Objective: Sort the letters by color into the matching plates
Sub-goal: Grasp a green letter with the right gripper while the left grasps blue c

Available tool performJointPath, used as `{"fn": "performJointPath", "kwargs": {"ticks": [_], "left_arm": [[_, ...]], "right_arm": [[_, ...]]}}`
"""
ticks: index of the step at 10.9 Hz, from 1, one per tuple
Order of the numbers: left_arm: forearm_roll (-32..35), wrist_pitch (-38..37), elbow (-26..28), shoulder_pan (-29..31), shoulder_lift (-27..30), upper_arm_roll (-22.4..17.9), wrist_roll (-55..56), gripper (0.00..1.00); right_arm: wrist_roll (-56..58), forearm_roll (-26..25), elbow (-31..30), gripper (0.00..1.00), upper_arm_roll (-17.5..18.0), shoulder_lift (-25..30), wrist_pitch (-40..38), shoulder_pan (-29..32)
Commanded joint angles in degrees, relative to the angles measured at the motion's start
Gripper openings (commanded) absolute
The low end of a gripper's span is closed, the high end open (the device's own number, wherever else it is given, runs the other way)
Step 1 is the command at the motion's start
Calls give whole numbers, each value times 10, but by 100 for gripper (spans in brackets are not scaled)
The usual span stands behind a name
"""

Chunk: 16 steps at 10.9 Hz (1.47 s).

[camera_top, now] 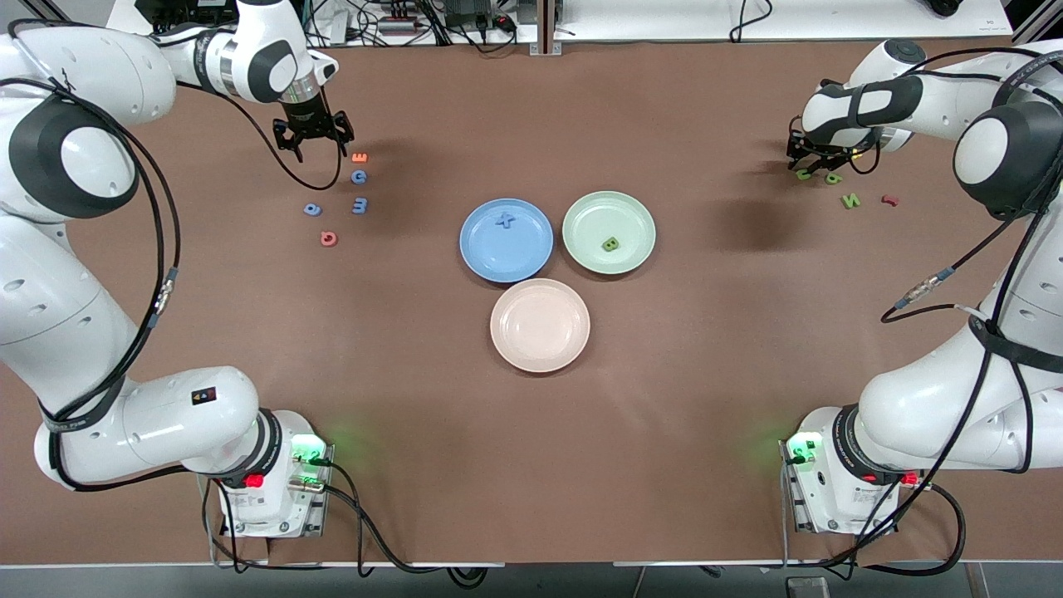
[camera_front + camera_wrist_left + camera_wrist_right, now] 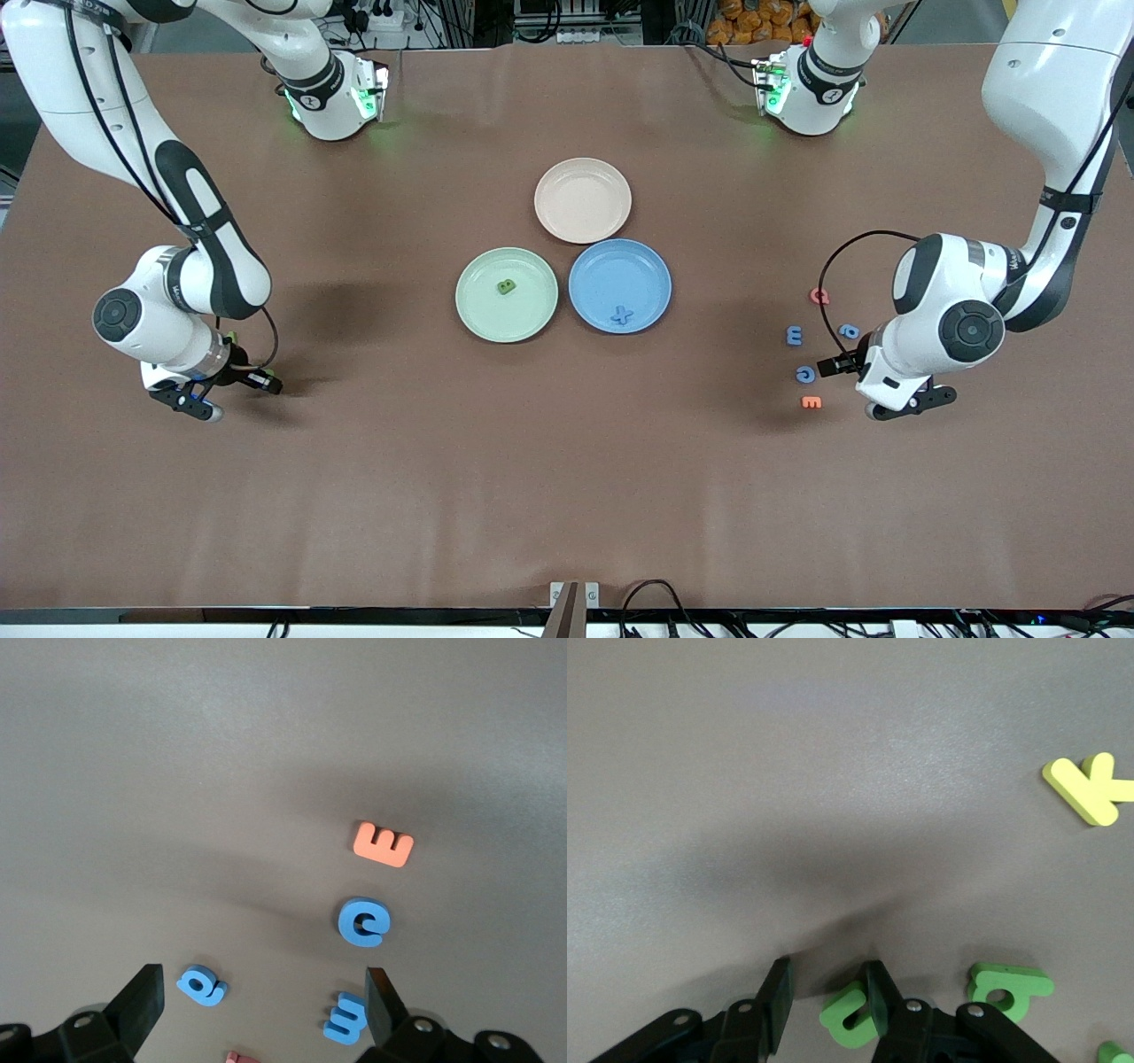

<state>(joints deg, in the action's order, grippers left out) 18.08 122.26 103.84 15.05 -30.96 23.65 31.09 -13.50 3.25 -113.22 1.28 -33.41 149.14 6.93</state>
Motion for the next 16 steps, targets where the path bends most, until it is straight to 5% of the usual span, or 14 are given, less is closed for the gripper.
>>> {"fn": "performJointPath", "kwargs": {"ticks": [1, 13, 16], "left_arm": [[13, 38, 32, 15, 11, 6, -2, 100], [12, 44, 29, 9, 4, 5, 10, 100], [12, 44, 29, 8, 4, 5, 9, 94]], "right_arm": [[5, -2, -3, 35, 11, -4, 10, 9], [5, -3, -44, 38, 11, 15, 22, 3], [5, -18, -56, 24, 12, 17, 41, 3]]}}
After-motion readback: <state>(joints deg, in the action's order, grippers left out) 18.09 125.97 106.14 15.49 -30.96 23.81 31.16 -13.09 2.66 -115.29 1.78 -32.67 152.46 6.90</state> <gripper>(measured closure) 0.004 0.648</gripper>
